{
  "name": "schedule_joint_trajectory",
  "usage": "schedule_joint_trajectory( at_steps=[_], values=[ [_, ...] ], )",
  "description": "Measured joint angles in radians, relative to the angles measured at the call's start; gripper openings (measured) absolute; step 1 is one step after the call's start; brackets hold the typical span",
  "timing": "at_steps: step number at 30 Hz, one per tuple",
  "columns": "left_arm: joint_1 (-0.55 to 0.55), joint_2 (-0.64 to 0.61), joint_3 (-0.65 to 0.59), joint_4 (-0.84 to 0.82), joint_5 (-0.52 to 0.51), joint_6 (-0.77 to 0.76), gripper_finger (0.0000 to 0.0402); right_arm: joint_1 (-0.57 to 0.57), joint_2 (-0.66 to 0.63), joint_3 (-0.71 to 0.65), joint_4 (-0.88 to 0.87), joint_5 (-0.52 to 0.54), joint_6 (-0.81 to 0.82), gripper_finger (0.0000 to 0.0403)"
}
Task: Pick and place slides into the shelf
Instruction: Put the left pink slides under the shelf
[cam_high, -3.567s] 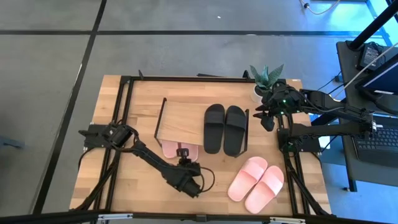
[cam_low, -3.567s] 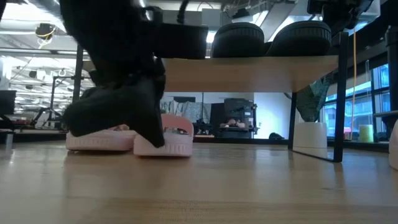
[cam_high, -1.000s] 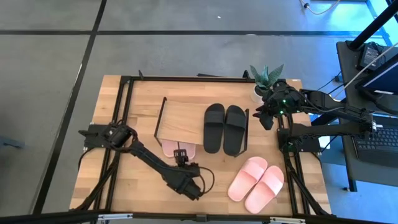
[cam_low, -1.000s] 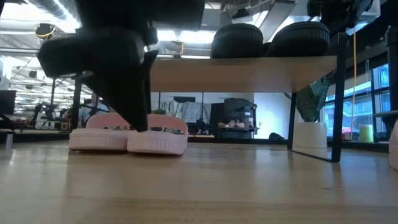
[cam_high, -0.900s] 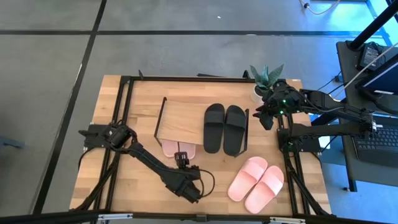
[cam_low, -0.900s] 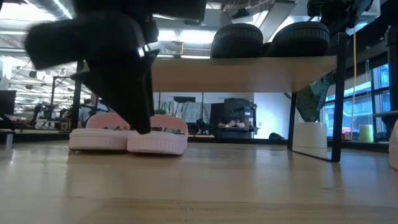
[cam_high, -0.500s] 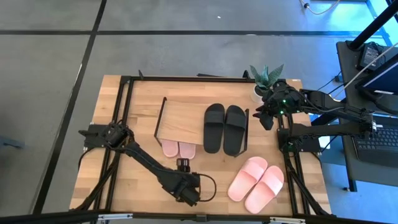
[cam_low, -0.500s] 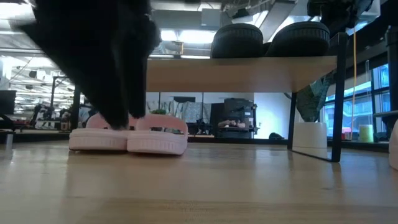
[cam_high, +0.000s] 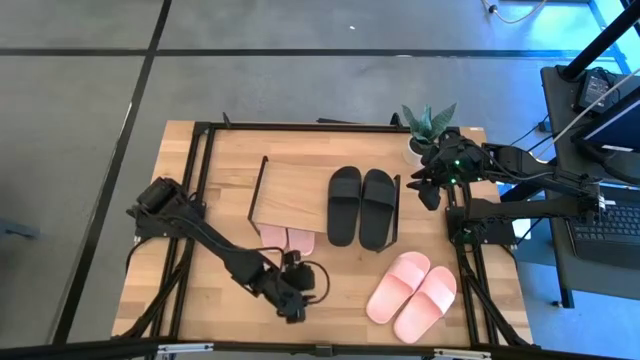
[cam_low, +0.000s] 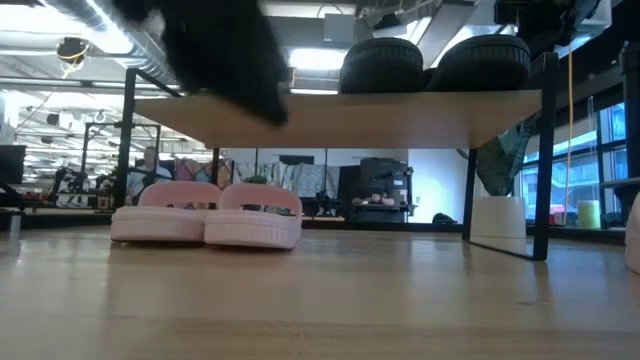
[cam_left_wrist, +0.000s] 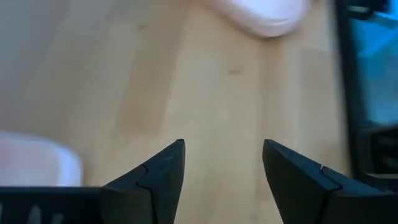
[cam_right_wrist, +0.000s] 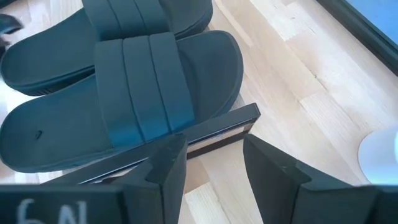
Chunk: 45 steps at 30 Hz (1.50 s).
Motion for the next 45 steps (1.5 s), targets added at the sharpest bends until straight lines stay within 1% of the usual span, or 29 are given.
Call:
schedule_joint_trajectory(
  at_steps=[4, 11, 17, 21, 24, 30, 35, 40, 45],
  values=[
    [-0.017, 0.009, -0.059, 0.031, -0.114, -0.071, 0.0205, 0.0, 0.0, 0.0, 0.0, 0.0, -0.004, 0.0159],
    [-0.008, 0.03, -0.07, 0.025, -0.186, -0.089, 0.0205, 0.0, 0.0, 0.0, 0.002, 0.005, -0.007, 0.0159],
    [0.004, 0.086, -0.071, 0.009, -0.152, -0.091, 0.0205, 0.0, 0.0, 0.0, 0.002, 0.018, -0.006, 0.0159],
    [0.004, 0.11, -0.071, 0.006, -0.177, -0.095, 0.0205, 0.0, 0.0, 0.0, 0.002, 0.018, -0.004, 0.0159],
    [0.007, 0.11, -0.07, -0.019, -0.187, -0.095, 0.0205, 0.0, 0.0, 0.0, 0.002, 0.018, 0.001, 0.0159],
    [0.025, 0.11, -0.071, -0.133, -0.201, -0.12, 0.0205, 0.0, 0.0, 0.0, 0.003, 0.018, 0.003, 0.0159],
    [0.033, 0.11, -0.071, -0.135, -0.214, -0.118, 0.0205, 0.0, 0.0, 0.0, 0.004, 0.019, 0.023, 0.0159],
    [0.033, 0.11, -0.071, -0.188, -0.214, -0.122, 0.0205, 0.0, 0.0, 0.0, 0.004, 0.019, 0.024, 0.0159],
    [0.033, 0.11, -0.071, -0.194, -0.212, -0.125, 0.0205, 0.0, 0.0, 0.0, 0.004, 0.019, 0.023, 0.0159]
  ],
)
